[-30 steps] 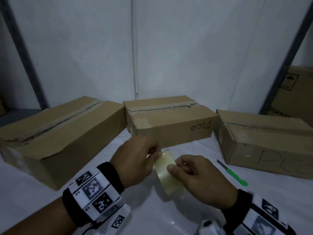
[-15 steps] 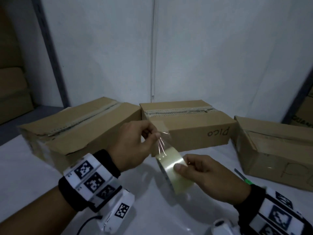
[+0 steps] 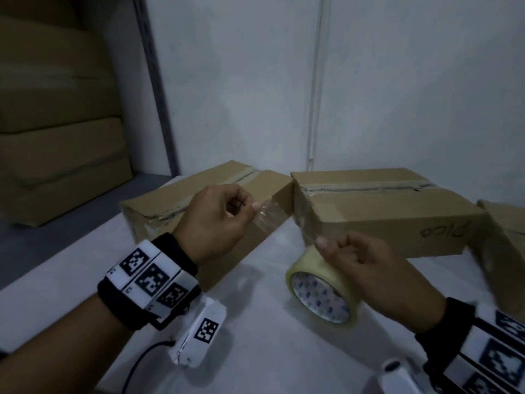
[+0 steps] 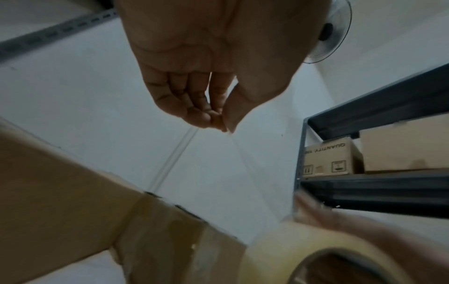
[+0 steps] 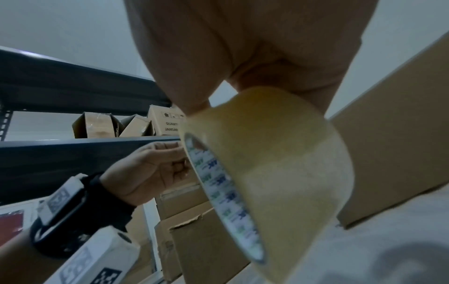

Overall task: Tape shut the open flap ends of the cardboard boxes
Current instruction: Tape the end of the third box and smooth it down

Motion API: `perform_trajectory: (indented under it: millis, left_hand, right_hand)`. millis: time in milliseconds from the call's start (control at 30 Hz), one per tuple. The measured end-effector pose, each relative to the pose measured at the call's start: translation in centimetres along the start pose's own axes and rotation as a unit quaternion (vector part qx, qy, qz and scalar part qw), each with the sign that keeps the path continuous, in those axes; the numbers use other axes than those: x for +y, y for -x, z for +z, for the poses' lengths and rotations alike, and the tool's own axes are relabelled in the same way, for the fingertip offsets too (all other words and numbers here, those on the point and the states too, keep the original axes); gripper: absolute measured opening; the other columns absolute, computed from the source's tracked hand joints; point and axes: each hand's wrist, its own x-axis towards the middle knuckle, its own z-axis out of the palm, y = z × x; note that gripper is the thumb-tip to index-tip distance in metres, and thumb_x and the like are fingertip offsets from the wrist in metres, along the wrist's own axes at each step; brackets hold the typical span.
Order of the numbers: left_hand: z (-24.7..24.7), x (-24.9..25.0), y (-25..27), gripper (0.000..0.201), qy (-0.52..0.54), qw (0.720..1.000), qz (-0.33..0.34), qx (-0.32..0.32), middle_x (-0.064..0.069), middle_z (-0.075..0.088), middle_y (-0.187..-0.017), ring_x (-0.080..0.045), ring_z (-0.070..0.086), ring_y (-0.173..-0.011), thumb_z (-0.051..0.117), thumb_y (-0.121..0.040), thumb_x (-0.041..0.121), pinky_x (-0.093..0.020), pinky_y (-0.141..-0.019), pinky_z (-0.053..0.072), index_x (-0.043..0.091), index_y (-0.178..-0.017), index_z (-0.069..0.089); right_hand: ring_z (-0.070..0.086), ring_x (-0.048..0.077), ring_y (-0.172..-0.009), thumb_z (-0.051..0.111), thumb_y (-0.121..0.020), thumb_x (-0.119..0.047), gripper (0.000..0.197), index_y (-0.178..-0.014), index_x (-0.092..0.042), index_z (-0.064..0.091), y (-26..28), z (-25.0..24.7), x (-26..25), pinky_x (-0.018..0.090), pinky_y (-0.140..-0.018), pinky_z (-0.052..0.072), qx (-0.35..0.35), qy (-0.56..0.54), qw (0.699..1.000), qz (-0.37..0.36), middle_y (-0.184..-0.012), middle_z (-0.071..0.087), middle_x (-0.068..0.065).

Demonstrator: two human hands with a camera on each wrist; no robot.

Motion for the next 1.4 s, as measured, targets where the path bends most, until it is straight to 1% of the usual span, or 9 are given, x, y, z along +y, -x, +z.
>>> perform_trajectory:
  millis: [200,367,467,633,767,933,1067,1233,1400]
  left_hand:
    - [-4.3,-3.9,-0.6,0.018,-0.030,0.996,-0.082,-0.002,-0.007,0.068,-0.071,-0.012,0.057,-0.062,0.065,-0.086,0.023,-0.028,-0.064,0.045,0.009,-0.075,0.067]
    - [-7.0,-6.5,-0.9,0.023,-0.027,0.991,-0.135,-0.001,-0.029,0.068,-0.081,-0.023,0.058,-0.067,0.064,-0.087,0.021,-0.045,-0.069,0.051,0.000,-0.078,0.066]
    - [-7.8,-7.8,-0.6,0.024,-0.019,0.986,-0.167,-0.014,-0.032,0.067,-0.084,-0.025,0.059,-0.068,0.063,-0.088,0.017,-0.039,-0.067,0.050,-0.006,-0.083,0.067]
    - [-8.1,-9.8,0.0,0.022,-0.012,0.981,-0.192,-0.016,-0.026,0.070,-0.084,-0.024,0.062,-0.073,0.065,-0.087,0.016,-0.036,-0.073,0.050,-0.005,-0.082,0.068]
    - [-8.1,-10.5,-0.1,0.019,-0.008,0.980,-0.198,-0.017,-0.016,0.070,-0.073,-0.019,0.063,-0.066,0.066,-0.086,0.015,-0.030,-0.068,0.048,-0.001,-0.077,0.068]
    - [-7.9,-10.8,0.0,0.018,-0.012,0.982,-0.188,-0.021,-0.010,0.070,-0.066,-0.013,0.064,-0.060,0.067,-0.085,0.014,-0.028,-0.066,0.051,0.003,-0.071,0.070]
    - [-7.8,-11.1,0.0,0.015,-0.039,0.983,-0.179,-0.031,-0.008,0.072,-0.069,-0.019,0.066,-0.065,0.069,-0.083,0.015,-0.038,-0.075,0.056,0.009,-0.070,0.072]
    - [-7.7,-12.0,0.4,0.016,-0.112,0.977,-0.180,-0.027,0.010,0.071,-0.066,-0.015,0.065,-0.074,0.067,-0.072,0.046,-0.053,-0.088,0.048,0.032,-0.068,0.071]
    - [-6.8,-11.0,0.7,0.015,-0.200,0.964,-0.172,0.018,0.014,0.067,-0.078,-0.012,0.056,-0.087,0.068,-0.081,0.036,-0.038,-0.089,0.027,0.024,-0.072,0.070]
  right_hand:
    - [0.049,-0.003,-0.047,0.060,-0.084,-0.050,0.024,-0.095,-0.029,0.058,-2.8,4.6,-1.3,0.019,-0.054,0.035,-0.043,-0.013,0.999,-0.022,-0.045,0.054,-0.024]
    - [0.063,0.007,-0.064,0.064,-0.082,-0.052,0.021,-0.092,-0.035,0.059,-4.7,7.8,-2.9,0.022,-0.055,0.042,-0.074,-0.021,0.995,-0.061,-0.057,0.060,-0.015]
    - [0.061,0.004,-0.070,0.072,-0.076,-0.050,0.028,-0.092,-0.029,0.061,-5.3,9.2,-3.1,0.016,-0.057,0.042,-0.086,-0.030,0.993,-0.069,-0.072,0.064,-0.012]
    - [0.068,0.009,-0.083,0.075,-0.068,-0.056,0.039,-0.092,-0.029,0.062,-6.0,10.9,-2.5,0.034,-0.072,0.058,-0.111,-0.043,0.991,-0.057,-0.093,0.071,-0.006]
    - [0.070,0.012,-0.084,0.073,-0.063,-0.063,0.045,-0.090,-0.029,0.062,-6.4,11.5,-2.3,0.041,-0.075,0.059,-0.110,-0.040,0.991,-0.061,-0.096,0.072,-0.006]
    - [0.069,0.010,-0.081,0.077,-0.069,-0.053,0.036,-0.089,-0.026,0.064,-6.7,11.5,-2.0,0.032,-0.071,0.058,-0.111,-0.045,0.991,-0.054,-0.095,0.072,-0.007]
    - [0.068,0.010,-0.082,0.077,-0.070,-0.052,0.035,-0.090,-0.028,0.063,-6.7,11.7,-1.6,0.029,-0.069,0.055,-0.108,-0.036,0.992,-0.051,-0.091,0.071,-0.007]
    - [0.067,0.010,-0.079,0.076,-0.070,-0.055,0.034,-0.091,-0.033,0.061,-6.4,12.0,-1.3,0.023,-0.064,0.049,-0.109,-0.029,0.993,-0.048,-0.090,0.069,-0.010]
    - [0.063,0.007,-0.072,0.075,-0.071,-0.055,0.034,-0.092,-0.033,0.059,-6.3,12.0,-1.3,0.018,-0.060,0.043,-0.111,-0.021,0.992,-0.048,-0.084,0.067,-0.011]
